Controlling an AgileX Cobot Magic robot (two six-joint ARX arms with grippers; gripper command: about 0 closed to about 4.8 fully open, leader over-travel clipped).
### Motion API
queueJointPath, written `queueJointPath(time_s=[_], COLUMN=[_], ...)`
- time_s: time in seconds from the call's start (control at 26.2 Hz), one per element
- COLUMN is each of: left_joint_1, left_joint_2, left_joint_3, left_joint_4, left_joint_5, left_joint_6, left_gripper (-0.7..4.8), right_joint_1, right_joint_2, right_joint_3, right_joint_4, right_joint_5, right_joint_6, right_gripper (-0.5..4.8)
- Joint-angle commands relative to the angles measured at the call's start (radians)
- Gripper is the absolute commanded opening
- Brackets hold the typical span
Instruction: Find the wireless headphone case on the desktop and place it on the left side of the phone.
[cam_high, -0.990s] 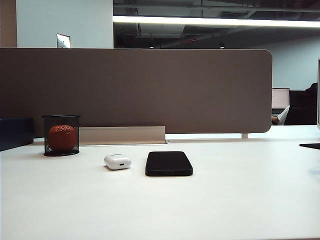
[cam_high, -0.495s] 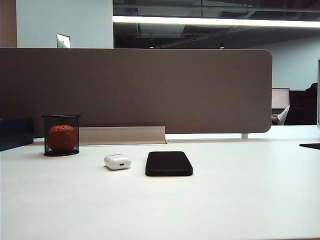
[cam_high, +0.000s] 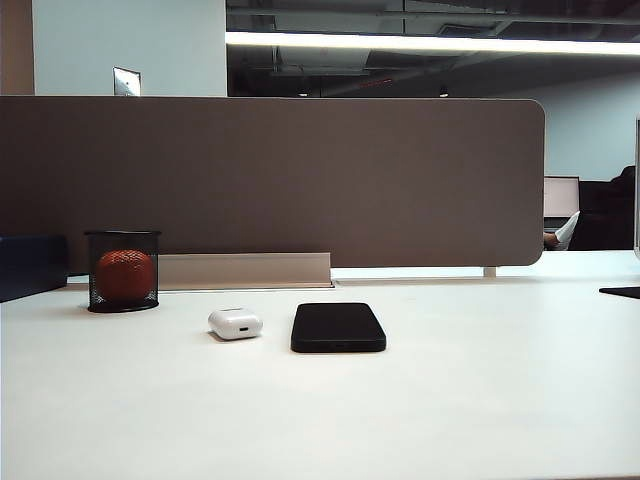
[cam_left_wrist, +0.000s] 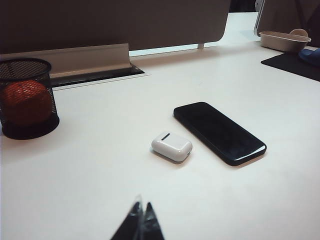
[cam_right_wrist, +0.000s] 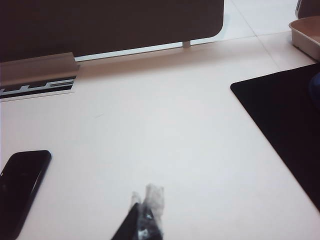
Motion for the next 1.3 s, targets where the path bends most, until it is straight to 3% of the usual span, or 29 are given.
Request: queueJointPath(time_s=[0.04,0.34,0.57,0.95,1.3], left_joint_1=[0.002,0.002,0.002,0.002,0.002], left_joint_2=[0.001,0.001,0.001,0.001,0.001], left_joint_3=[0.003,0.002,0.002,0.0,0.0], left_joint_4=[0.013,0.014,0.019,0.161,0.204], left_joint_5=[0.003,-0.047,-0.198,-0.338,-0.41], left_joint_6=[0.0,0.001,0.001,0.001,0.001], left_gripper=[-0.06,-0.06,-0.06,-0.06,-0.06], right_joint_1=[0.0,0.0,0.0,0.0,0.0], right_joint_2=[-0.048,-0.145,-0.249,-0.391,-0.432], right_joint_3=[-0.088,-0.31,-0.475,-0.595,-0.596], right_joint_4=[0.098,0.239,0.363,0.408,0.397], right_joint_5=[-0.031,-0.032,-0.019,-0.013,0.014], right_joint_6=[0.016,0.038,0.033,0.012,-0.111], right_gripper=[-0.06,-0.06,-0.06,-0.06,-0.06])
